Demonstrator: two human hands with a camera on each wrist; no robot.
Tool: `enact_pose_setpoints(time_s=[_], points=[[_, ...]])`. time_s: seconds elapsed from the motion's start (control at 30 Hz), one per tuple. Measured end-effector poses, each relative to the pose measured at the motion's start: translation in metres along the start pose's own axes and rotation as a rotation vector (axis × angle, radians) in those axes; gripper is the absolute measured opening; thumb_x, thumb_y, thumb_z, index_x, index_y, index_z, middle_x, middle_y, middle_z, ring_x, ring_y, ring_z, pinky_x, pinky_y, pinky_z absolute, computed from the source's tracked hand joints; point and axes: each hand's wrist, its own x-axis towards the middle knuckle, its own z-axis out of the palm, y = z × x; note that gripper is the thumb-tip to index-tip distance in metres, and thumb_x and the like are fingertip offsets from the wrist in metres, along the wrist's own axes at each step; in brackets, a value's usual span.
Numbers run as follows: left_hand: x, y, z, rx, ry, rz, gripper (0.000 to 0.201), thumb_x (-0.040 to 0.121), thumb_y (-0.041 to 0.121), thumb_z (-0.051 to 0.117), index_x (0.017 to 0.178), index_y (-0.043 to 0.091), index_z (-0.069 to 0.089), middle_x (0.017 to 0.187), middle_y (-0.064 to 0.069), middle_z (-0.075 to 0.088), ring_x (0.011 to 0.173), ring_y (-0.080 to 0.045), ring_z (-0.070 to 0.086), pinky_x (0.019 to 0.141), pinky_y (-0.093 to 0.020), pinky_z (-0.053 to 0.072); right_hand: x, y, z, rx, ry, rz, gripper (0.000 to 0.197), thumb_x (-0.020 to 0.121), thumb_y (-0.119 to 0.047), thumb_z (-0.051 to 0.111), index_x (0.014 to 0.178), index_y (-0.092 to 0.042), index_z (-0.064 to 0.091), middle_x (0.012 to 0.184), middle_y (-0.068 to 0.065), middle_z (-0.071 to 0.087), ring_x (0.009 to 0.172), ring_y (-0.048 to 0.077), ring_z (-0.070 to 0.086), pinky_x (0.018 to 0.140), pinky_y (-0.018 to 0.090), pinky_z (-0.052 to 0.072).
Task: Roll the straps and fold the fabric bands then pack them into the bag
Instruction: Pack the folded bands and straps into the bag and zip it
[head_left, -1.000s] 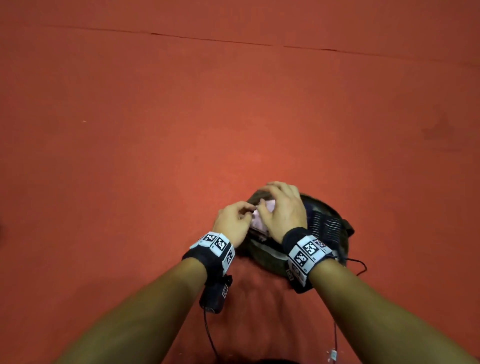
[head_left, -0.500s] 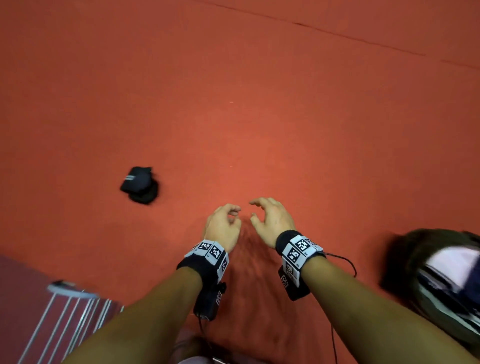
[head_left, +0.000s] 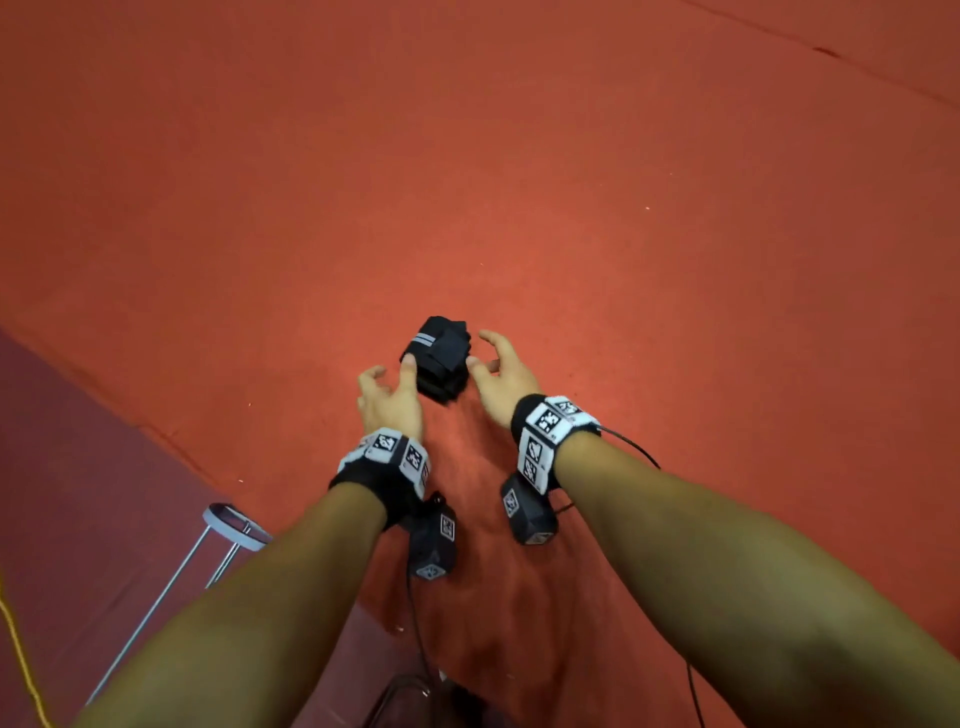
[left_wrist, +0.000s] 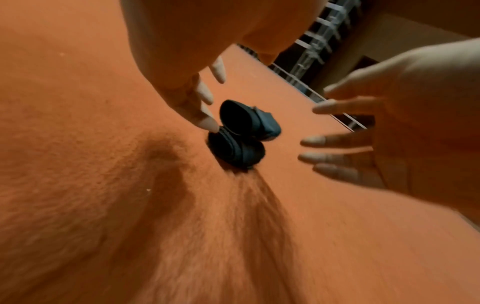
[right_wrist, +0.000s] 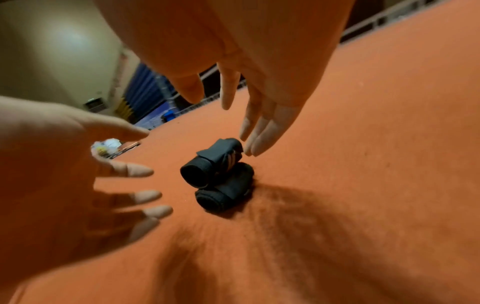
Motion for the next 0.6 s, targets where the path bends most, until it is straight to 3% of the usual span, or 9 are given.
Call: enact_pose_setpoints(time_s=[0.07, 0.1, 0.13, 0.2, 0.27, 0.37, 0.43, 0.5, 0.6], points=[[0.025, -0.002, 0.007, -0.041, -0.059, -0.080, 0.079, 0.063, 0.084, 0.056, 0.125, 0.036, 0.047, 0.122, -0.014, 0.061, 0.092, -0.028, 0.065, 0.087, -0.047, 0.057, 0.015, 0.001, 0.016, 0.146, -0.026, 0.113, 0.052, 0.101, -0.043, 0.047, 0.151, -0.041, 0.032, 0.125, 0.004, 0.059, 0.102, 0.026, 0.061, 0.095, 0.039, 0.050], [0.033, -0.004, 0.010, -0.045, -0.103, -0.095, 0.086, 0.057, 0.086, 0.056, 0.129, 0.039, 0.046, 0.123, -0.017, 0.063, 0.089, -0.028, 0.067, 0.082, -0.049, 0.060, 0.021, 0.003, 0.024, 0.183, -0.031, 0.145, 0.053, 0.101, -0.043, 0.046, 0.152, -0.042, 0.031, 0.132, 0.004, 0.058, 0.109, 0.029, 0.061, 0.100, 0.041, 0.050], [0.041, -0.006, 0.013, -0.037, -0.152, -0.096, 0.089, 0.057, 0.085, 0.056, 0.133, 0.040, 0.045, 0.125, -0.016, 0.064, 0.090, -0.029, 0.067, 0.081, -0.049, 0.061, 0.026, 0.006, 0.031, 0.206, -0.030, 0.152, 0.053, 0.102, -0.042, 0.046, 0.152, -0.041, 0.031, 0.139, 0.003, 0.056, 0.119, 0.029, 0.060, 0.105, 0.043, 0.047], [0.052, -0.008, 0.018, 0.017, -0.227, -0.080, 0.077, 0.071, 0.077, 0.059, 0.136, 0.038, 0.048, 0.124, -0.007, 0.065, 0.102, -0.028, 0.066, 0.089, -0.048, 0.058, 0.034, 0.011, 0.041, 0.233, -0.033, 0.132, 0.052, 0.101, -0.040, 0.048, 0.152, -0.041, 0.033, 0.146, 0.001, 0.053, 0.129, 0.025, 0.055, 0.111, 0.041, 0.043], [0.063, -0.013, 0.022, 0.097, -0.245, -0.017, 0.053, 0.086, 0.065, 0.058, 0.128, 0.033, 0.055, 0.114, -0.002, 0.067, 0.102, -0.028, 0.065, 0.093, -0.045, 0.055, 0.040, 0.015, 0.047, 0.244, -0.026, 0.120, 0.048, 0.101, -0.039, 0.048, 0.148, -0.042, 0.036, 0.140, 0.002, 0.059, 0.118, 0.023, 0.060, 0.106, 0.038, 0.047], [0.068, -0.021, 0.024, 0.198, -0.263, 0.071, 0.033, 0.092, 0.056, 0.058, 0.110, 0.028, 0.056, 0.095, 0.002, 0.066, 0.088, -0.024, 0.063, 0.080, -0.032, 0.048, 0.046, 0.024, 0.054, 0.250, -0.016, 0.151, 0.037, 0.091, -0.052, 0.048, 0.128, -0.055, 0.041, 0.121, 0.004, 0.069, 0.092, 0.027, 0.069, 0.089, 0.047, 0.057], [0.063, -0.025, 0.026, 0.163, -0.300, 0.044, 0.041, 0.085, 0.058, 0.063, 0.111, 0.026, 0.056, 0.093, 0.001, 0.068, 0.085, -0.024, 0.065, 0.078, -0.034, 0.049, 0.047, 0.031, 0.054, 0.261, -0.007, 0.169, 0.034, 0.085, -0.055, 0.048, 0.119, -0.055, 0.043, 0.113, 0.004, 0.071, 0.089, 0.031, 0.071, 0.083, 0.051, 0.059], [0.056, -0.028, 0.030, 0.127, -0.339, -0.020, 0.064, 0.067, 0.067, 0.066, 0.113, 0.024, 0.059, 0.100, -0.004, 0.072, 0.093, -0.028, 0.069, 0.088, -0.042, 0.055, 0.034, 0.026, 0.045, 0.248, 0.020, 0.162, 0.032, 0.095, -0.043, 0.051, 0.126, -0.046, 0.044, 0.111, 0.003, 0.069, 0.089, 0.030, 0.069, 0.080, 0.044, 0.058], [0.038, -0.033, 0.037, 0.103, -0.447, -0.090, 0.061, 0.050, 0.069, 0.066, 0.089, 0.021, 0.071, 0.087, -0.004, 0.075, 0.092, -0.031, 0.072, 0.092, -0.048, 0.056, 0.017, 0.033, 0.024, 0.260, 0.057, 0.137, 0.034, 0.102, -0.030, 0.049, 0.135, -0.037, 0.044, 0.110, -0.002, 0.065, 0.094, 0.022, 0.065, 0.083, 0.034, 0.054]])
